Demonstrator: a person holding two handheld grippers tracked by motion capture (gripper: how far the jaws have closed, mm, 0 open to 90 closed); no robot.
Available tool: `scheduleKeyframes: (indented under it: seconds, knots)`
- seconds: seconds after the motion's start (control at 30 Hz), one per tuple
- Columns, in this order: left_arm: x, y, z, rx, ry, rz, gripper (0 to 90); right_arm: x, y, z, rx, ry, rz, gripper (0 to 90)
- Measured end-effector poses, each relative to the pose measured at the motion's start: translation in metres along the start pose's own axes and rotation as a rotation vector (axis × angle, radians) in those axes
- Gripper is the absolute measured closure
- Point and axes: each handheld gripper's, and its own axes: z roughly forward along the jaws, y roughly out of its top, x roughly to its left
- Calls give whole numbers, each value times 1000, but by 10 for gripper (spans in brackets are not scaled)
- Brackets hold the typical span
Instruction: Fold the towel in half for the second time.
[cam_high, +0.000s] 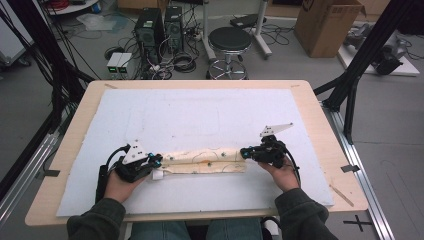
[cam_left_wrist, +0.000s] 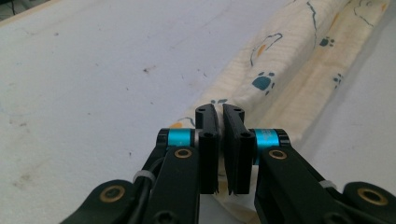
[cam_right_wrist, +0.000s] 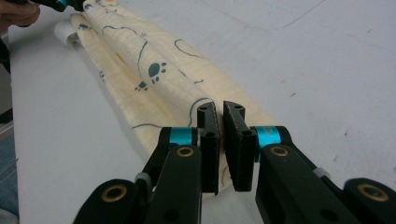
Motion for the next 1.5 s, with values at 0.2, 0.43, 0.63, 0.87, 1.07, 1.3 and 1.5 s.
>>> scheduleKeyframes:
  seconds: [0.2,0.43,0.63,0.87,1.07,1.3,1.5]
  knots:
    - [-3,-3,-3,12,-9,7,841,6,-11,0,7,6,-5,844]
    - [-4,-8,-6,18,-30,-2,818,13,-21,-2,32,5,-26,835]
    - [-5,-11,-8,27,-41,-8,806,14,-26,-2,40,17,-26,799]
    - [-4,-11,-22,15,-121,-28,639,19,-29,-10,43,22,-40,643]
    - [1,-2,-31,-36,-113,-49,577,24,-17,-25,-26,44,-61,588]
    - [-2,19,-17,-49,-97,-39,676,27,7,-16,-43,49,-79,666]
    - [-7,28,9,-18,-97,-32,823,29,25,12,-23,62,-78,799]
